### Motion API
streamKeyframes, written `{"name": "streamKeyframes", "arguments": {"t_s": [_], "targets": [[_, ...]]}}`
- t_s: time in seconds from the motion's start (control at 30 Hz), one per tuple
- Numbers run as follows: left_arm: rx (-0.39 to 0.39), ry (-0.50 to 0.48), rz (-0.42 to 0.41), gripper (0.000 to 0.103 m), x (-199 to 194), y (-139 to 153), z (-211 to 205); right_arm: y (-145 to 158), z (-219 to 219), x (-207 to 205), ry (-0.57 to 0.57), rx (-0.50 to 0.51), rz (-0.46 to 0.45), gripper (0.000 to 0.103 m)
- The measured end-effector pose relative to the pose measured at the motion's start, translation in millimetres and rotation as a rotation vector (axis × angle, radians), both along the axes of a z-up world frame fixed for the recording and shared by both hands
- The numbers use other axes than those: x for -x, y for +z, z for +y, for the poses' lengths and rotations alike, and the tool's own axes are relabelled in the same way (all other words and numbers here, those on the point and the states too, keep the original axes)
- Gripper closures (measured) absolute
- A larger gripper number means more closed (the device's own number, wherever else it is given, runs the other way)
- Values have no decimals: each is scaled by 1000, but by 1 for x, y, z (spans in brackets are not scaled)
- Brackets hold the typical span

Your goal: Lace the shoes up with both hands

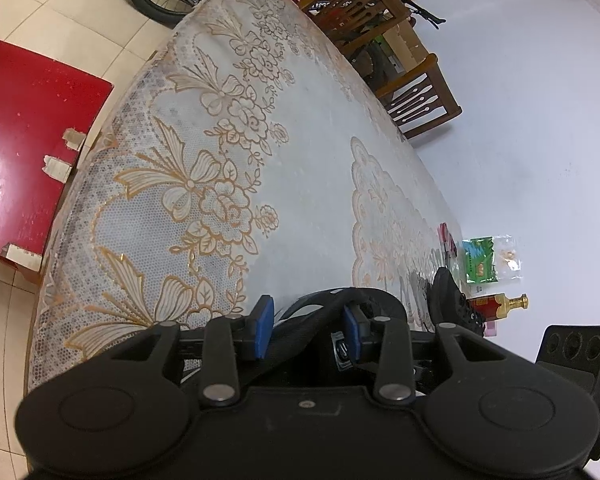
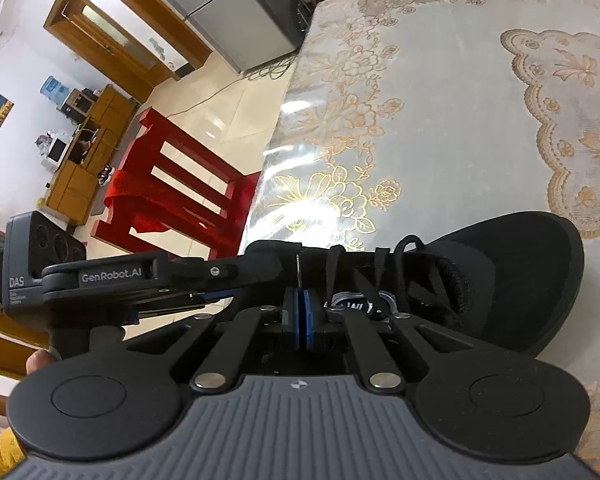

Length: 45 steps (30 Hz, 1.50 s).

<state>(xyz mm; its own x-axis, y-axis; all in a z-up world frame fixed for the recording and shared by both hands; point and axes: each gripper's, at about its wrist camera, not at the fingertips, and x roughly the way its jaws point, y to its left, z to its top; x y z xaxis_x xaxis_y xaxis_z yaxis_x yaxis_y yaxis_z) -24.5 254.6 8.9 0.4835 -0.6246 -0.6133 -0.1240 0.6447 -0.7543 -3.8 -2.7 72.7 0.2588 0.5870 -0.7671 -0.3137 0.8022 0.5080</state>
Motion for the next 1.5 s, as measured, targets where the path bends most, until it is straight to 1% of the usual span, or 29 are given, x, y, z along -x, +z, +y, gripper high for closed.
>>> {"name": "streamKeyframes", "arguments": {"t_s": [0.47, 0.67, 0.77, 0.93, 0.97, 1.0, 1.03, 1.07, 1.1, 1.13, 1.17, 1.2, 1.23, 1.27, 1.37, 1.4, 1.5], "targets": [[1, -7, 1, 68, -1, 0, -1, -1, -4, 1, -12, 9, -8, 99], [-1, -14, -1, 68, 0, 0, -2, 1, -4, 0, -31, -7, -23, 99], [-22, -34, -15, 68, 2, 2, -5, 2, -1, -1, -38, -12, -41, 99], [-66, -74, -43, 67, 6, 7, -12, 1, 3, 2, -38, 8, -114, 98], [-74, -82, -48, 66, 7, 7, -14, 1, 3, 4, -30, 12, -126, 94], [-83, -90, -54, 64, 8, 8, -15, 3, 2, 7, -15, 20, -137, 93], [-98, -100, -60, 62, 10, 9, -18, 5, 0, 10, 1, 28, -149, 93], [-122, -115, -68, 58, 13, 10, -22, 7, -1, 13, 18, 36, -160, 93], [-145, -129, -76, 56, 15, 11, -26, 9, -5, 15, 31, 37, -162, 90], [-169, -143, -84, 56, 18, 12, -30, 12, -9, 17, 44, 36, -161, 89], [-196, -156, -89, 58, 20, 12, -34, 15, -13, 18, 58, 35, -160, 88], [-224, -165, -92, 59, 21, 12, -36, 18, -17, 18, 61, 17, -153, 85], [-241, -168, -93, 59, 23, 12, -37, 21, -22, 16, 62, -5, -144, 82], [-252, -169, -91, 59, 24, 11, -37, 24, -26, 14, 65, -21, -138, 76], [-315, -184, -97, 59, 29, 11, -39, 25, -24, 2, 76, -6, -154, 73], [-337, -190, -98, 59, 30, 11, -41, 23, -20, -4, 100, -2, -146, 69], [-403, -209, -93, 59, 33, 10, -49, 11, -6, -19, 168, -17, -80, 68]]}}
